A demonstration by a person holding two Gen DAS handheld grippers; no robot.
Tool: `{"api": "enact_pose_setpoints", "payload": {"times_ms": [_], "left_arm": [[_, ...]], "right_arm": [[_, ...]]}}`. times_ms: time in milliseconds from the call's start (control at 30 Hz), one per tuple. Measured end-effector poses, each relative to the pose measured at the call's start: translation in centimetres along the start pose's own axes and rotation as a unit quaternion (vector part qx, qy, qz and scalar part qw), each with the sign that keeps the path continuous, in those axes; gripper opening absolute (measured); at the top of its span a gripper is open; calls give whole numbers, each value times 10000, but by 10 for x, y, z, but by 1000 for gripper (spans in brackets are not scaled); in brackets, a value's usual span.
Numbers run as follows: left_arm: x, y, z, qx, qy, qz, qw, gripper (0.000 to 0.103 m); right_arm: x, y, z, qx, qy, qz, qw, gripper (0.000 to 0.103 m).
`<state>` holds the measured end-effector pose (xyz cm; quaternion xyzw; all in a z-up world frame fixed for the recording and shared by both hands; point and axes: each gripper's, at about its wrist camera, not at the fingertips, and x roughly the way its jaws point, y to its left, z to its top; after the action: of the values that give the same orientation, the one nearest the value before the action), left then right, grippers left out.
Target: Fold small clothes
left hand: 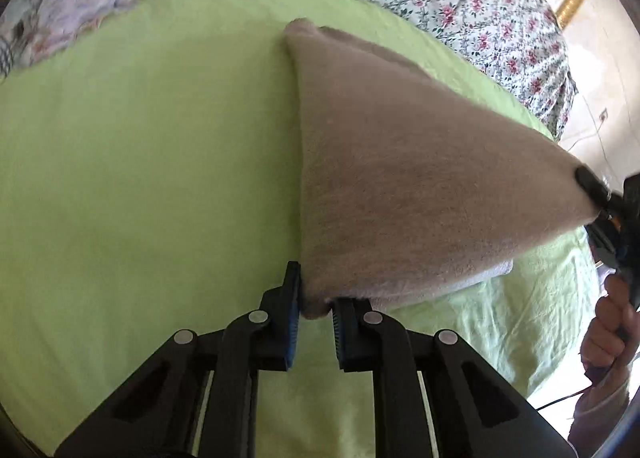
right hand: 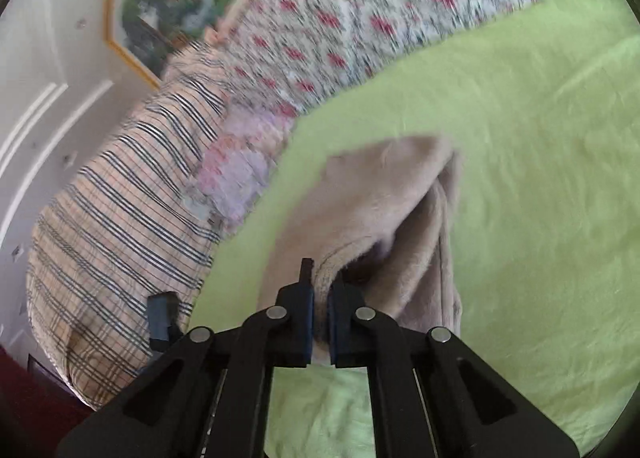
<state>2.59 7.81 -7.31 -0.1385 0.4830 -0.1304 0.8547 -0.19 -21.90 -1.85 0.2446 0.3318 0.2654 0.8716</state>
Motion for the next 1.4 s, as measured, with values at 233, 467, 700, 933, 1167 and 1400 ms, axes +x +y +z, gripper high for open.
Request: {"api": "enact_pose_setpoints", "payload": {"times_ms": [233, 467, 700, 933, 1167, 1400], "left_arm": [[6, 3, -5, -173, 257, -115, 9995, 12], [3, 5, -6, -28, 406, -206, 9990, 12], [-46, -11, -4, 735, 277, -725, 9943, 14], [-43, -40, 22, 1002, 69, -1090, 9889, 19], [12, -67, 25, 1320, 348, -1170, 9837, 29], [39, -59, 18, 1278, 612, -1030, 9845, 22]], "right_arm": [[43, -45, -42, -192, 960, -1570, 9827, 6], [38, -40, -30, -148, 1211, -1472, 9816, 14], [16, -41, -1, 596, 671, -761, 9931, 40], [51, -73, 49, 1156, 514, -636, 9899, 45], [109, -101, 79, 1479, 869, -492, 9839, 45], [98, -78, 105, 756, 271, -482, 9956, 8]]}}
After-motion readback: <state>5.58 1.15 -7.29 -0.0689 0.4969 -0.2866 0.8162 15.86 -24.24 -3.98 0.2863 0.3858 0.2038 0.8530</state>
